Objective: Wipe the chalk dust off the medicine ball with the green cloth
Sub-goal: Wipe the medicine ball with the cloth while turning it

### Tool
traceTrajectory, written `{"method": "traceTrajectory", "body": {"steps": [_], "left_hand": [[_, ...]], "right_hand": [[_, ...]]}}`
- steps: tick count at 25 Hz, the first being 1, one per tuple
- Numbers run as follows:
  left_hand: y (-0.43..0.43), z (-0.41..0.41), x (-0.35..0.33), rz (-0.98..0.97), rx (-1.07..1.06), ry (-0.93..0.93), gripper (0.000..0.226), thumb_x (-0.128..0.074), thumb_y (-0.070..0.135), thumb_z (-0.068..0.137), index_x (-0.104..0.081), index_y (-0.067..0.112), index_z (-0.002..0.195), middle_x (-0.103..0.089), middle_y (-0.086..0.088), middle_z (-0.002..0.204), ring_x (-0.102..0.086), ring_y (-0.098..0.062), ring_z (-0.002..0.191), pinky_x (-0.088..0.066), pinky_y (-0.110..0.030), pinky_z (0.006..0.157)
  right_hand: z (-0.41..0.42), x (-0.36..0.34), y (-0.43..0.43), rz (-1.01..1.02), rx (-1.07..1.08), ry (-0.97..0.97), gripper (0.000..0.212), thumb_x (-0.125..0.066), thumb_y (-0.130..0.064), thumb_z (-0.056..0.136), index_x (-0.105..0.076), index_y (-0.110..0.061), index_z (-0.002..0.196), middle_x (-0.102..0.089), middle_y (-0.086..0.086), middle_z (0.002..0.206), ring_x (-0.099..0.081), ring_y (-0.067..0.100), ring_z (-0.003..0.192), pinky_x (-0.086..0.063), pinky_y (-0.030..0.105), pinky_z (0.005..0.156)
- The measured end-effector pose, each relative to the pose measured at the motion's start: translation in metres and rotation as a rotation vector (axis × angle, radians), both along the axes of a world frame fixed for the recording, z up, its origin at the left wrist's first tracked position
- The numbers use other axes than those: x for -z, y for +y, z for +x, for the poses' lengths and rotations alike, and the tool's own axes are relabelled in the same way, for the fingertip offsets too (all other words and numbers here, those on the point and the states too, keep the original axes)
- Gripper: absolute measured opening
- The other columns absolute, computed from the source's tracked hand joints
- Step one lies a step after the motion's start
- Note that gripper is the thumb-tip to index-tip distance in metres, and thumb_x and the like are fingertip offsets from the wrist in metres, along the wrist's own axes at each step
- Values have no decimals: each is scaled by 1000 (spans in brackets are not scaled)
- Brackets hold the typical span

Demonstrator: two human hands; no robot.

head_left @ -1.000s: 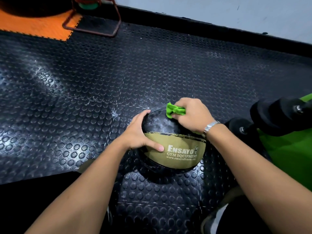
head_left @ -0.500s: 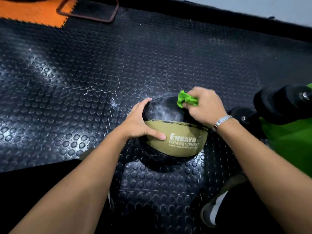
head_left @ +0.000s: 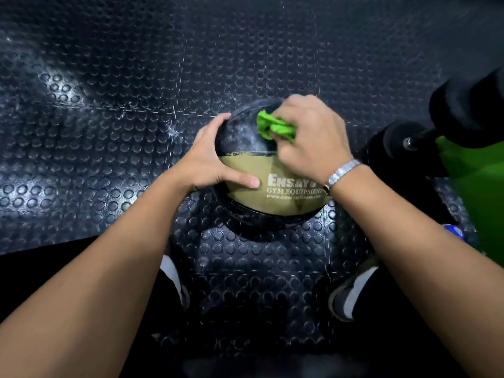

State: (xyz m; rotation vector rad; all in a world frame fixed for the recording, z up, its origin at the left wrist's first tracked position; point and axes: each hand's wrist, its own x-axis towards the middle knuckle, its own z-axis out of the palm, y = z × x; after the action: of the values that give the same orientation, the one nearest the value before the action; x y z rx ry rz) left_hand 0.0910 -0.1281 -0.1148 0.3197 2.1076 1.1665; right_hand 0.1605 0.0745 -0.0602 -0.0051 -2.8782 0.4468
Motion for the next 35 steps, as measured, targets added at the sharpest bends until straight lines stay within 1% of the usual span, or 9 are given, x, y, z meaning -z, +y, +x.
{"method": "traceTrajectory", "body": {"steps": [3, 8, 12, 16, 21, 25, 30, 32, 35], "left_hand": [[-6, 2, 5, 4, 6, 11, 163, -98, 71, 15, -22, 50, 159, -23, 8, 164, -30, -17, 152, -30, -48, 127], [-2, 2, 5, 17, -5, 22, 164, -97, 74, 15, -23, 51, 159, -22, 8, 165, -28, -16, 152, -29, -44, 126], [-6, 4, 9, 34, -22, 34, 163, -97, 74, 13, -26, 51, 158, -24, 7, 162, -30, -16, 151, -32, -45, 127], [-2, 3, 4, 14, -4, 39, 153, -101, 59, 28, -23, 49, 159, -22, 6, 164, -28, -15, 150, -30, -37, 120], [-6, 2, 12, 22, -11, 44, 155, -102, 57, 25, -23, 49, 158, -23, 6, 160, -29, -15, 150, -31, -40, 125], [-4, 6, 13, 30, -3, 47, 146, -99, 62, 27, -22, 60, 151, -20, 15, 160, -23, -14, 151, -26, -35, 120], [-8, 6, 17, 44, -19, 95, 147, -101, 65, 21, -30, 58, 149, -27, 3, 158, -31, -19, 149, -33, -47, 126], [-7, 6, 13, 17, -17, 82, 151, -98, 70, 18, -29, 54, 152, -26, 6, 159, -28, -20, 150, -31, -46, 126], [0, 6, 12, 7, -18, 35, 147, -98, 69, 22, -28, 48, 150, -29, 8, 158, -28, -20, 151, -29, -42, 126]], "right_hand": [[28, -1, 9, -7, -296, 12, 25, -57, -21, 75, -74, -16, 92, -68, -1, 93, -61, 27, 85, -51, 34, 64], [-10, -10, 2, 51, 13, -49, 23, -56, -25, 77, -71, -15, 93, -65, 2, 95, -59, 31, 96, -51, 39, 68], [9, -12, -13, 133, -310, -89, 41, -40, -41, 79, -72, -21, 91, -65, -2, 91, -58, 28, 88, -48, 34, 60], [-25, -21, -4, 197, -18, -140, 26, -56, -22, 79, -71, -17, 100, -62, 2, 102, -55, 32, 101, -39, 35, 65], [-14, -26, -32, 246, -358, -230, 36, -51, -34, 78, -70, -26, 108, -61, -4, 104, -56, 27, 106, -41, 34, 67], [-38, -30, -17, 201, -77, -228, 33, -51, -28, 72, -71, -20, 97, -63, -1, 97, -58, 30, 103, -47, 37, 70], [-15, -26, -43, 274, -428, -271, 38, -47, -44, 77, -70, -29, 104, -63, -5, 103, -58, 25, 101, -42, 34, 65], [-25, -28, -27, 221, -323, -280, 48, -39, -42, 68, -71, -31, 102, -66, -2, 98, -61, 28, 98, -44, 34, 64], [-49, -25, -48, 315, -222, -258, 32, -52, -31, 78, -71, -24, 104, -65, 2, 104, -59, 30, 105, -37, 35, 64]]}}
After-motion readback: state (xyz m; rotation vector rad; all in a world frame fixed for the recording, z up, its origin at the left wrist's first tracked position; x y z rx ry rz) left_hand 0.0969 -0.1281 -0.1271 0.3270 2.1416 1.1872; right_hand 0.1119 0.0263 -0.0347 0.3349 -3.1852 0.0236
